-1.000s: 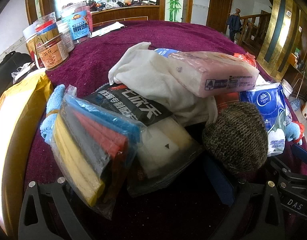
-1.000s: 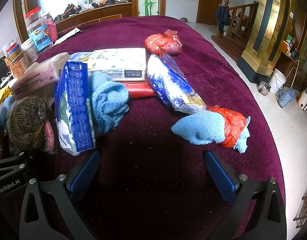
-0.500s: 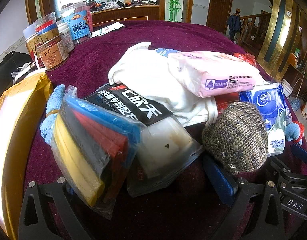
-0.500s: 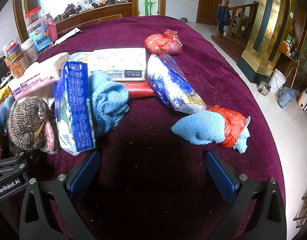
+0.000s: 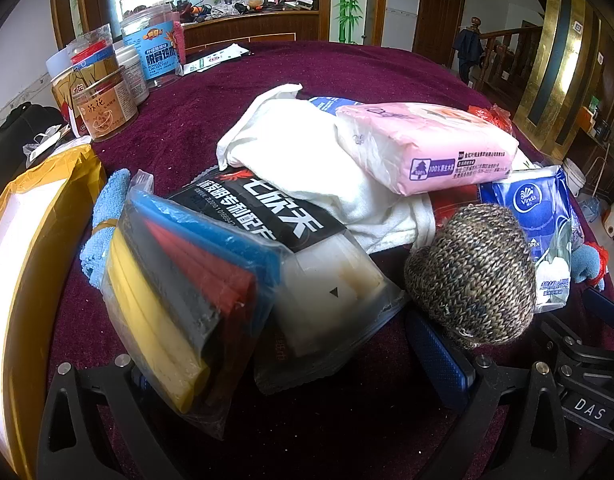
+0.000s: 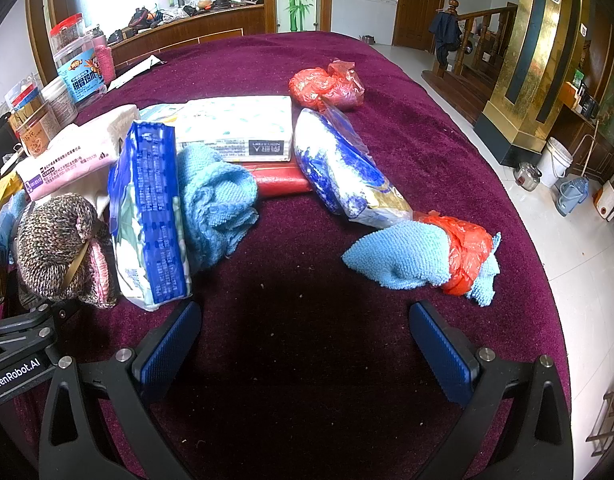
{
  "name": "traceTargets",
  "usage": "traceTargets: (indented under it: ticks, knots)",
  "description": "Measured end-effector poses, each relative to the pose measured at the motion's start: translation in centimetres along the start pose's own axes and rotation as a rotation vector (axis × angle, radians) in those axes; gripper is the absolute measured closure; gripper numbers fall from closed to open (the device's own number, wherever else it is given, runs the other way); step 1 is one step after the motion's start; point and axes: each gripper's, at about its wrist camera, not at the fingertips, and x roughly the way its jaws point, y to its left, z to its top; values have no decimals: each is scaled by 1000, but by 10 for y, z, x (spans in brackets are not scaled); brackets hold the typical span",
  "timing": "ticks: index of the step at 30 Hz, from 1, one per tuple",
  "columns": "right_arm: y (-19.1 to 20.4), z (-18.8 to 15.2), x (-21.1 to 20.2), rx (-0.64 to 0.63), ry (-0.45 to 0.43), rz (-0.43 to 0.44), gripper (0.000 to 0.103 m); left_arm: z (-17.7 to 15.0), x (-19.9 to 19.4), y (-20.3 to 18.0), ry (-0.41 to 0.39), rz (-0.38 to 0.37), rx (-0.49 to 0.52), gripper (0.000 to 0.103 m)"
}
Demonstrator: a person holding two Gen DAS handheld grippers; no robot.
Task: Organize soft objects
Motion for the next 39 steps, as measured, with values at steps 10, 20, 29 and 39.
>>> traceTargets:
  ticks: [10,20,29,39]
  knots:
    - [0,0,0,0,0,0,0,0,0,0,0,0,0,0]
    - [0,0,0,0,0,0,0,0,0,0,0,0,0,0]
    - [-1,0,1,1,0,1,0,0,0,0,0,0,0,0]
    - [0,3,1,-7,34,16,0,0,0,0,0,0,0,0]
